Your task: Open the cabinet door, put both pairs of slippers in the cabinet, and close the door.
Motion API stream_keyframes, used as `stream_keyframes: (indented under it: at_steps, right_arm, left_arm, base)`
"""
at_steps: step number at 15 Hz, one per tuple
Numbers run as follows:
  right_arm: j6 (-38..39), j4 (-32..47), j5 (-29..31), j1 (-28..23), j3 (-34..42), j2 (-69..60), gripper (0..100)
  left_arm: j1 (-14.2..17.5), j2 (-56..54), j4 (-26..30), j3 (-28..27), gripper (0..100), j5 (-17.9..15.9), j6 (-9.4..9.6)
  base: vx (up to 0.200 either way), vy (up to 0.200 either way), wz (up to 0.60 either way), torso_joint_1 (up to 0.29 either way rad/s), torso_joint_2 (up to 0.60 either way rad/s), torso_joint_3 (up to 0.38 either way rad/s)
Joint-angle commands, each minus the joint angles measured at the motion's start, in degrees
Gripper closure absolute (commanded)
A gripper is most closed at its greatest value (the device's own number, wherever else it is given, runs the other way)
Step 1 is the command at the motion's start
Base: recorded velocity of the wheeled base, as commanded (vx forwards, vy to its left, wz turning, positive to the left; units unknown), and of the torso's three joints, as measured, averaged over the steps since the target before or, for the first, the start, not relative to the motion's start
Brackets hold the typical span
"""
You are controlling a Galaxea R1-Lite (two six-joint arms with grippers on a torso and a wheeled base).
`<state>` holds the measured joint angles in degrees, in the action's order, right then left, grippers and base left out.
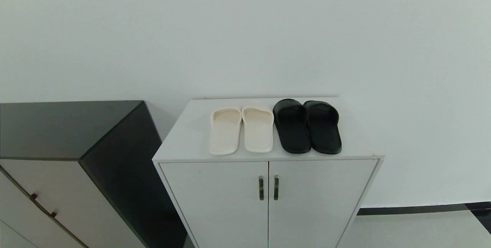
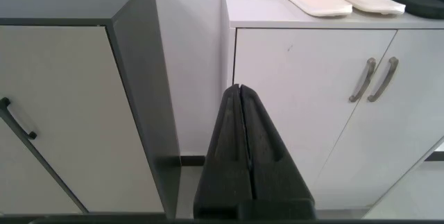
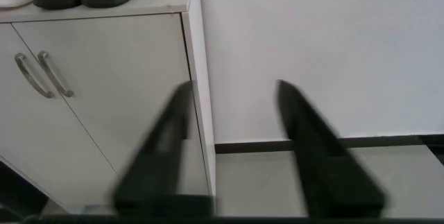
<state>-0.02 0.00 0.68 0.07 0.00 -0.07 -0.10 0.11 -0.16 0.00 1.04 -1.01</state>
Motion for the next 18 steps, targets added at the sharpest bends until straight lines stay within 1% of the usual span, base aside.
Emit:
stream_keyframes:
  at_steps: [1, 5, 11, 13, 14, 15, 16, 17, 18]
  right_arm:
    - [0.0, 0.0, 0.0, 0.0, 0.0, 0.1, 0]
    - [-0.1, 0.0, -0.1, 0.0, 0.0, 0.1, 0]
    - [-0.1, 0.0, -0.1, 0.0, 0.0, 0.1, 0]
    - [0.2, -0.2, 1.0, 0.0, 0.0, 0.1, 0]
    - [1.7, -2.3, 1.9, 0.0, -3.0, 0.3, 0]
    - [6.8, -2.0, 0.4, 1.8, -15.4, 8.2, 0]
    - [7.2, 1.5, -2.4, 2.9, -23.3, 15.9, 0]
    - [5.4, 4.0, -6.9, 3.1, -27.1, 23.2, 0]
    - [2.7, 3.2, -12.3, 3.1, -28.8, 32.9, 0]
  left_arm:
    - [0.0, 0.1, 0.0, 0.0, 100, 0.0, -0.04]
    - [0.0, 0.1, 0.0, 0.0, 100, -0.1, -0.13]
    - [0.0, 0.1, 0.0, 0.0, 100, -0.1, -0.13]
    - [0.0, 0.1, 0.0, 0.0, 100, -0.1, -0.13]
    - [0.0, 0.1, 0.0, 0.0, 100, -0.1, -0.04]
    - [0.0, 0.1, 0.0, 0.0, 100, -0.2, 0.13]
    - [0.0, 0.1, 0.0, 0.0, 100, -0.7, 0.31]
    - [0.0, 0.1, 0.0, 0.0, 100, -0.7, 0.22]
    - [0.0, 0.1, 0.0, 0.0, 100, -0.7, 0.22]
  base:
    - [0.0, 0.0, 0.0, 0.0, 0.0, 0.0]
    - [0.0, 0.0, 0.0, 0.0, 0.0, 0.0]
    - [0.2, 0.0, 0.0, -0.001, 0.0, 0.002]
    - [0.0, 0.0, 0.0, 0.0, 0.0, 0.0]
    - [0.0, 0.0, 0.0, 0.0, 0.0, 0.0]
    - [0.0, 0.0, 0.0, 0.0, 0.0, 0.0]
    - [0.0, 0.0, 0.0, 0.0, 0.0, 0.0]
    - [0.0, 0.0, 0.0, 0.0, 0.0, 0.0]
    - [0.0, 0.0, 0.0, 0.0, 0.0, 0.0]
